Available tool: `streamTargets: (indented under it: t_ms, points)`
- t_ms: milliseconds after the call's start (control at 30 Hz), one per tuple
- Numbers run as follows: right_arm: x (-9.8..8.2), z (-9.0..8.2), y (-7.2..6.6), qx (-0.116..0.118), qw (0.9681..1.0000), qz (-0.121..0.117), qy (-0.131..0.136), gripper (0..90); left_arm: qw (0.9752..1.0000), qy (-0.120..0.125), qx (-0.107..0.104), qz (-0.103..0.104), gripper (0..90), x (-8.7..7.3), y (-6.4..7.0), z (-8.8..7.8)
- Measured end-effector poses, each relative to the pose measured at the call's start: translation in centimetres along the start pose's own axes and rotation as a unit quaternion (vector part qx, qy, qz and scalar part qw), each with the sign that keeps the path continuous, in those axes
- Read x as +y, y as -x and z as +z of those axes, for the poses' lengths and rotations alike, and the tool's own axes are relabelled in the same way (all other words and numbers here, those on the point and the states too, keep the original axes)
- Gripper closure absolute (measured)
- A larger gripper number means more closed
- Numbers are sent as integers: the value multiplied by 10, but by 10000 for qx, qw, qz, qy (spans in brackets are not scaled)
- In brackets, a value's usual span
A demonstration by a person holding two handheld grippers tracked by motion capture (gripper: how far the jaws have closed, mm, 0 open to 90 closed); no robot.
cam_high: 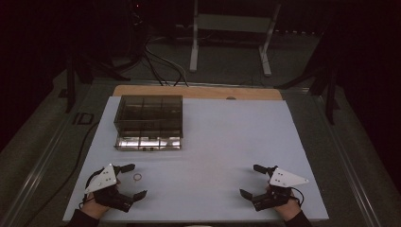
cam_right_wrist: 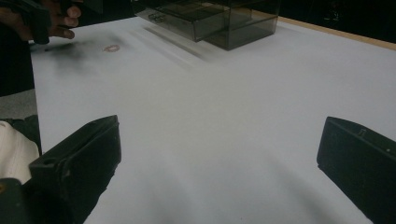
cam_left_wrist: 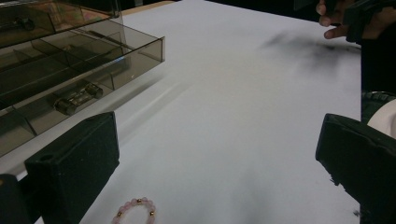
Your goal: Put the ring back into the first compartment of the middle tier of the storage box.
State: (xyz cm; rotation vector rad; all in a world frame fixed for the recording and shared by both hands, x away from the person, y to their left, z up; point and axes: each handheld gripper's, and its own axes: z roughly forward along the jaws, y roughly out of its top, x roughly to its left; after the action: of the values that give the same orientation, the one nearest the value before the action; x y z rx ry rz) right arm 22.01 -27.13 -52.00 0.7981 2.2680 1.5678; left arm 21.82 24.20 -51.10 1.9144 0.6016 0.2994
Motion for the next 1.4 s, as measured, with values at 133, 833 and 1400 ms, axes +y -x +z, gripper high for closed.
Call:
streamTargets:
  t_ms: [133,833,1400]
  points:
    - [0,0,0,9,10000,5,3,0,10000,-32,-18,-10,10,0,-1,1]
    - [0,3,0,87,10000,-10,0,0,9998,-119,-163,59,10,2,5,3]
    - [3,3,-2,54,10000,-59,44,0,9977,-67,-526,413,10,28,18,2]
